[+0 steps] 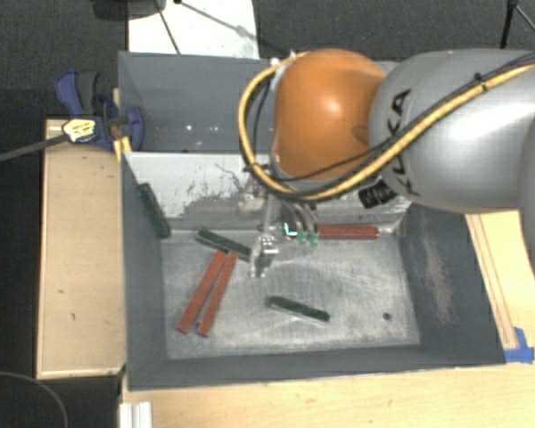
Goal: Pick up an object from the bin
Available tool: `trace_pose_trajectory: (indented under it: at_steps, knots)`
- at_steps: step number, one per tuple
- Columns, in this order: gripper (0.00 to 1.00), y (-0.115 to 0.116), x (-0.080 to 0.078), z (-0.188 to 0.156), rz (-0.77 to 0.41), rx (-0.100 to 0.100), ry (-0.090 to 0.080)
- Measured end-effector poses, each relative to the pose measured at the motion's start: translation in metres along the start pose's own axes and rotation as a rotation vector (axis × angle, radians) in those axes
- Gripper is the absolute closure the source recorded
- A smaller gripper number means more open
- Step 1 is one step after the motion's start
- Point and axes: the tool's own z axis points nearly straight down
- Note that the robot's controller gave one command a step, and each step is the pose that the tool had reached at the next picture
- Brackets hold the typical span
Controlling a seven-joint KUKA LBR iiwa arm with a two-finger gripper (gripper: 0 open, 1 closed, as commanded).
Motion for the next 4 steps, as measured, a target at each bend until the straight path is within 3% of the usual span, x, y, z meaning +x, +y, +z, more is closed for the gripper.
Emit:
trace_pose_trajectory:
  at_steps: [1, 2, 3, 4]
  knots:
    - [0.0, -0.001, -0.002, -0.004, 0.004, -0.001, -0.008]
    - [0.0, 0.012, 0.0, 0.037, -0.122, 0.0, -0.011]
    - [0.0, 0.041, 0.018, 0.056, -0.485, 0.001, -0.006]
    - [0.0, 0.063, 0.0, 0.078, -0.643, 0.001, -0.01]
